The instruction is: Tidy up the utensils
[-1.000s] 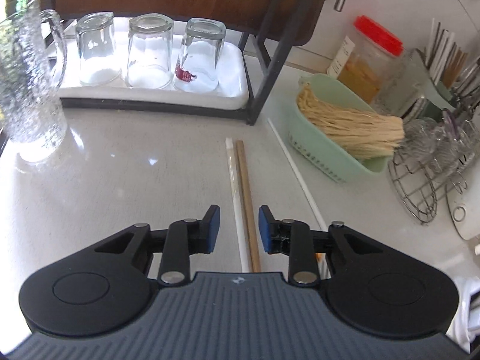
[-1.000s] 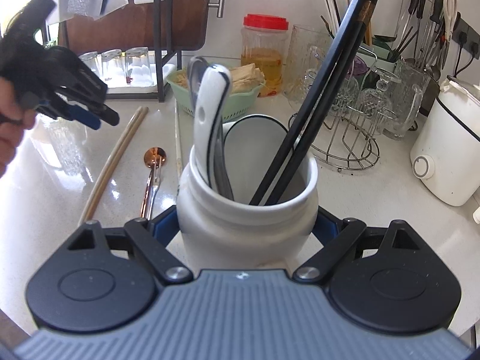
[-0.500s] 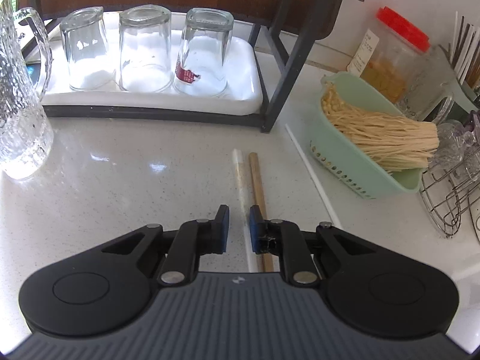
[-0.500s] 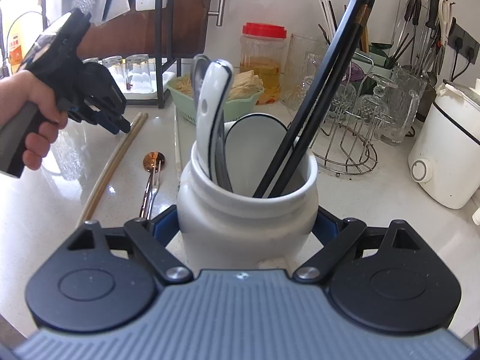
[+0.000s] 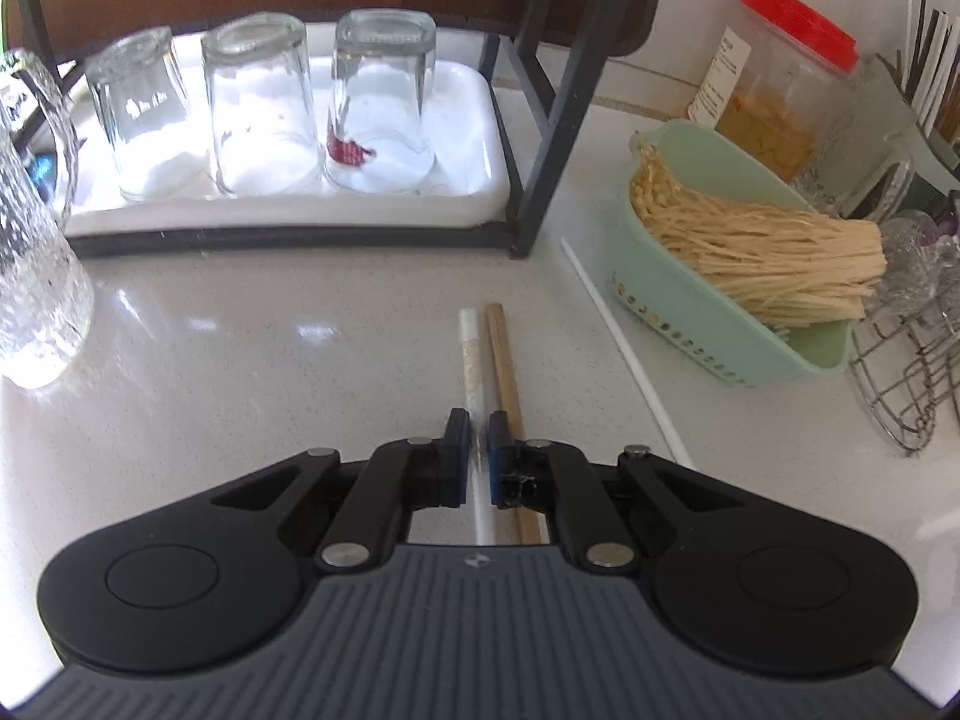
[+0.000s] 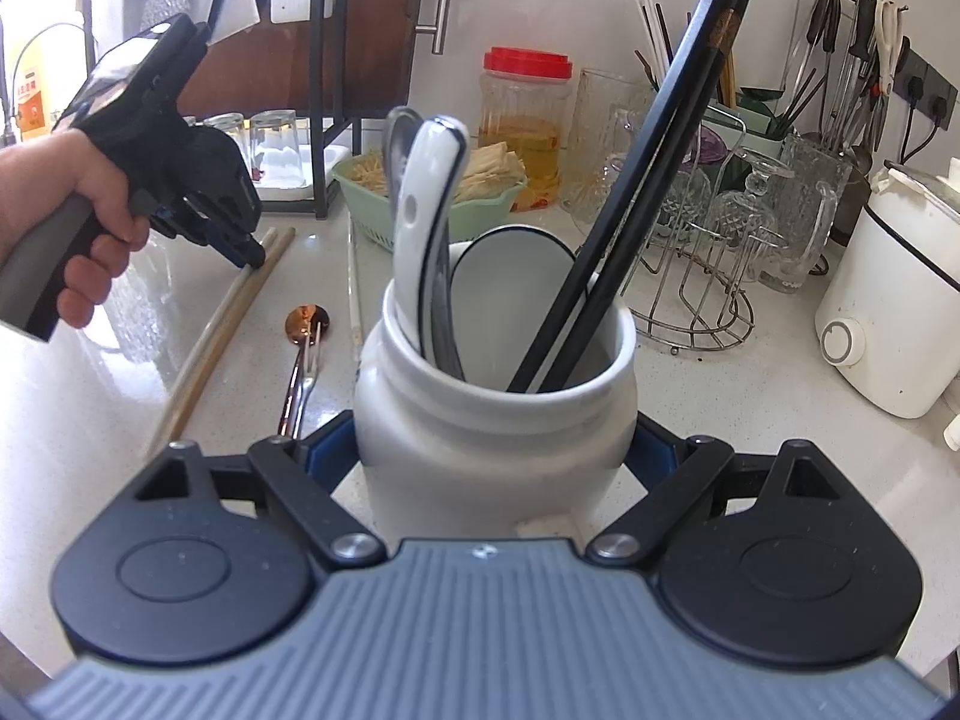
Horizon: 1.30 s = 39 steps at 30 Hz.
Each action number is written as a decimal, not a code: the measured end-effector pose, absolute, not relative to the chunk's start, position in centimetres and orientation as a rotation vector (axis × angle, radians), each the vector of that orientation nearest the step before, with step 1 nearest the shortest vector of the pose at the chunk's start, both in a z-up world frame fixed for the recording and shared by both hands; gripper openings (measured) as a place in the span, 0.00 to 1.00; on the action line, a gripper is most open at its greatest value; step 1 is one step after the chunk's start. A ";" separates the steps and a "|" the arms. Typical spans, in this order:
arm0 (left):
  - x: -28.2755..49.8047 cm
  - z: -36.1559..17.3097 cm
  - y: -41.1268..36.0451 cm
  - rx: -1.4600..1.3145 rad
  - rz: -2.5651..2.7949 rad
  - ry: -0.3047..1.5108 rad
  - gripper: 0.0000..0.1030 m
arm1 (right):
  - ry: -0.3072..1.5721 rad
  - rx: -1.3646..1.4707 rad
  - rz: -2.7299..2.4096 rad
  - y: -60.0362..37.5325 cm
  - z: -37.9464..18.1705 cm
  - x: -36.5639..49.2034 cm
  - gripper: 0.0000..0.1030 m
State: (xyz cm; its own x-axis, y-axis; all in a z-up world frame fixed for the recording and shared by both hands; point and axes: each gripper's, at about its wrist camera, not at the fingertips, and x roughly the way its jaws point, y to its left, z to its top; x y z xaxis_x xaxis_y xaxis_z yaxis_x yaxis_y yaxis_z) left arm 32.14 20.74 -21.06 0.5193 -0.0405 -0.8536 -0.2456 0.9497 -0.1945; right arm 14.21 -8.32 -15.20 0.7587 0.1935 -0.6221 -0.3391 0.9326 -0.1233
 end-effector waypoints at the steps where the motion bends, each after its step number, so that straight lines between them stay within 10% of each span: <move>1: 32.0 -21.0 20.7 -0.311 0.120 1.028 0.06 | 0.648 -0.236 0.290 -8.3 -15.2 14.2 0.90; 39: 14.1 -20.4 16.9 -0.449 0.143 1.162 0.06 | 0.660 -0.278 0.365 -8.3 -15.1 14.6 0.90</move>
State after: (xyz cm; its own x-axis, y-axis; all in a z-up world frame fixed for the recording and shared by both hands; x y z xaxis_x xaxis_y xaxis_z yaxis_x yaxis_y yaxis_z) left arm 14.11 16.86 -20.37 0.4002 -0.1202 -0.9085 -0.3367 0.9027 -0.2678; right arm 14.61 -8.32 -15.10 0.7307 0.2397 -0.6392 -0.4136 0.9004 -0.1353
